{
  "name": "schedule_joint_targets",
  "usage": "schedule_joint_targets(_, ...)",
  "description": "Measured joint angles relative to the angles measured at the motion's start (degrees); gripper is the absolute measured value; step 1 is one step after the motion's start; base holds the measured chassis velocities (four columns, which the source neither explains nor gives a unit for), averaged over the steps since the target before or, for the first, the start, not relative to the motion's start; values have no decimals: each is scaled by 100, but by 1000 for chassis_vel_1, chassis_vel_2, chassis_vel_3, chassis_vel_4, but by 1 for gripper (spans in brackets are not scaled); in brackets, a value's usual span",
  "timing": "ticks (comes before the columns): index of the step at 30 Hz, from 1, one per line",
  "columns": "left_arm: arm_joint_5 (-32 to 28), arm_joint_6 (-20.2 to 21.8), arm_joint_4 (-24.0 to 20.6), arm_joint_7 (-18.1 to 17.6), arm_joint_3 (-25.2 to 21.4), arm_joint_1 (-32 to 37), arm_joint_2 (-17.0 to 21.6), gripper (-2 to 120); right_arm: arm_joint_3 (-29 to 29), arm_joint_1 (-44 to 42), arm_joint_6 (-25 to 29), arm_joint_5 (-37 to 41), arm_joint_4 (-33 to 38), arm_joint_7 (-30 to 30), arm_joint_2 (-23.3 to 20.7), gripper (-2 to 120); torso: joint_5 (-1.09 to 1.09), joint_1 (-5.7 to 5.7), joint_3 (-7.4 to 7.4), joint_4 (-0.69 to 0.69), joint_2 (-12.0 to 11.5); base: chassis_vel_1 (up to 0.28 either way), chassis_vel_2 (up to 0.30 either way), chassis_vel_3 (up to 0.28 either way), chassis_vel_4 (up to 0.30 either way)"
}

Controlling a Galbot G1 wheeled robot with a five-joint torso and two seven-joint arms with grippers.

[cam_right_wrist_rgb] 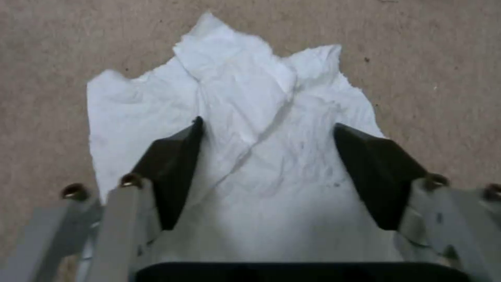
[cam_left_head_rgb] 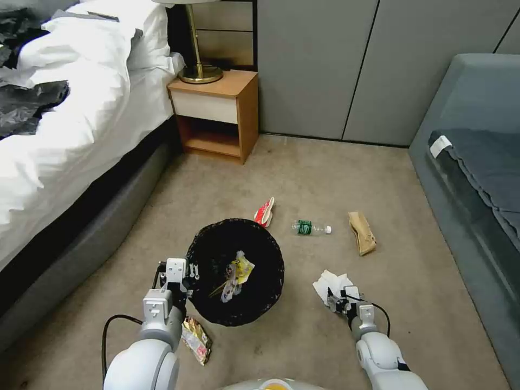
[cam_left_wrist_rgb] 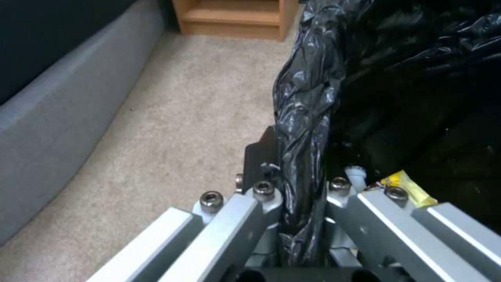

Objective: Pick up the trash bin, then pick up the garbage from the floor and place it into the trash bin.

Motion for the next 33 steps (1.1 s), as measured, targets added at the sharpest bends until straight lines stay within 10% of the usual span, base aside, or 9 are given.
schedule_joint_targets(17,12,-13,1,-10,15,11,-23,0,20,99,244,-124,-311,-73,106,0,2,0,-1,2,0,0,0,0,0)
schedule_joint_targets(33,-4,-37,10,-12,28,-6,-20,0,217,-440,468,-161,1110,-28,83,0,-1,0,0,-2,0,0,0,0,0)
